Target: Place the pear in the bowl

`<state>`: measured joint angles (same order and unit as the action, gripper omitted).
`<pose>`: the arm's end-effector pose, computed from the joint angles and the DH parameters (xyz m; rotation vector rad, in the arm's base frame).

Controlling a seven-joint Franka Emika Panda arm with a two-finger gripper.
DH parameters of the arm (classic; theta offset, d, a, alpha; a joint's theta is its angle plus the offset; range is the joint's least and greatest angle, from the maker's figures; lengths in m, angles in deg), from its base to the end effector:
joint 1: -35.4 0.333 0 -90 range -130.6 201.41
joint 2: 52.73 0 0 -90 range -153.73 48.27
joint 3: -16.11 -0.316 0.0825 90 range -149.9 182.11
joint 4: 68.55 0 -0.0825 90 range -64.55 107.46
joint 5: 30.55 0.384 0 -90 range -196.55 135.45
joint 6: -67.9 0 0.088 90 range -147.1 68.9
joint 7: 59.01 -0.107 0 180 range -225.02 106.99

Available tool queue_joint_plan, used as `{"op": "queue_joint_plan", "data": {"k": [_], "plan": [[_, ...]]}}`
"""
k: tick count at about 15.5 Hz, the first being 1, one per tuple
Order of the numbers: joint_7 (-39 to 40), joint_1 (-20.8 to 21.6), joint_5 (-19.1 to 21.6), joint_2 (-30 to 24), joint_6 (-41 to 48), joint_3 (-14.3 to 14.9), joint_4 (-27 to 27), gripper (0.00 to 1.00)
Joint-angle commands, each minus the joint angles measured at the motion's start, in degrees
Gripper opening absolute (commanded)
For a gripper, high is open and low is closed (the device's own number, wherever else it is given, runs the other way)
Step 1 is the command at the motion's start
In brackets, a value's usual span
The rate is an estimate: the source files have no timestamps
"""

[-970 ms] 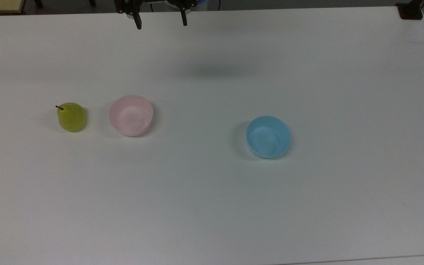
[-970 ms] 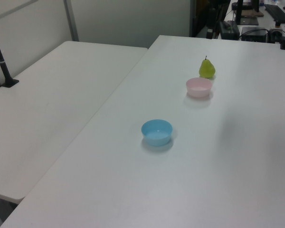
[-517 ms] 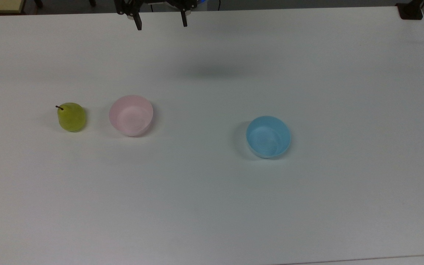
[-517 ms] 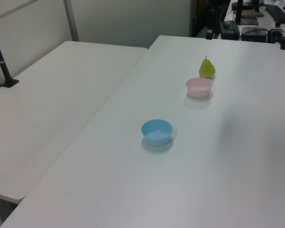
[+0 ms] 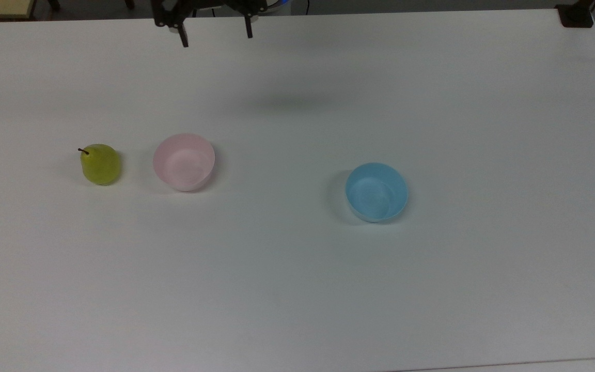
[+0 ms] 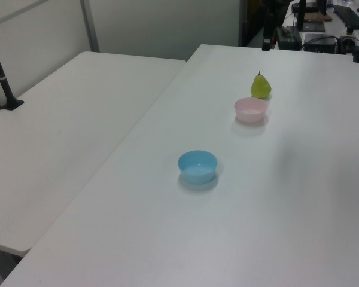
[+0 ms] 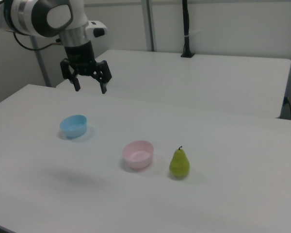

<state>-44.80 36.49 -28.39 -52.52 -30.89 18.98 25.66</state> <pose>0.5686 -0.0141 0.6014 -3.0952 -0.3303 -0.1257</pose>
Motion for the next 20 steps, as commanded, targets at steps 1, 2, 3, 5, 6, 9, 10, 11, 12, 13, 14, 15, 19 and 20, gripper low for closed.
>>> {"op": "queue_joint_plan", "data": {"k": [1, 2, 3, 5, 6, 9, 10, 11, 12, 13, 14, 15, 19, 20], "plan": [[10.6, -3.9, -0.8, 0.3, 0.3, -0.1, 0.2, 1.00], [11.0, -5.6, -0.8, 0.6, 0.3, -0.1, -0.6, 1.00], [11.1, -7.0, -0.9, 1.3, 0.3, -0.2, -1.0, 1.00], [11.1, -10.1, -1.9, 3.8, 0.0, -0.4, -3.0, 1.00], [11.2, -11.3, -2.9, 5.6, 0.2, -0.4, -4.5, 1.00], [11.5, -13.6, -5.8, 8.7, -0.4, -0.4, -5.9, 1.00], [11.5, -14.5, -6.6, 9.8, -0.9, -0.3, -5.8, 1.00], [12.0, -15.2, -6.9, 10.8, -1.9, -0.3, -5.7, 1.00], [12.7, -15.8, -6.9, 11.7, -4.1, -0.2, -5.2, 1.00], [12.9, -16.3, -6.9, 12.8, -6.5, -0.2, -4.4, 1.00], [12.9, -16.6, -6.9, 13.8, -8.6, -0.2, -3.9, 1.00], [12.9, -16.8, -6.8, 15.1, -10.1, -0.1, -3.7, 1.00], [12.9, -18.1, -6.8, 19.6, -17.7, 0.2, -1.8, 1.00], [12.9, -18.1, -6.8, 20.3, -19.1, 0.2, -1.7, 1.00]]}}
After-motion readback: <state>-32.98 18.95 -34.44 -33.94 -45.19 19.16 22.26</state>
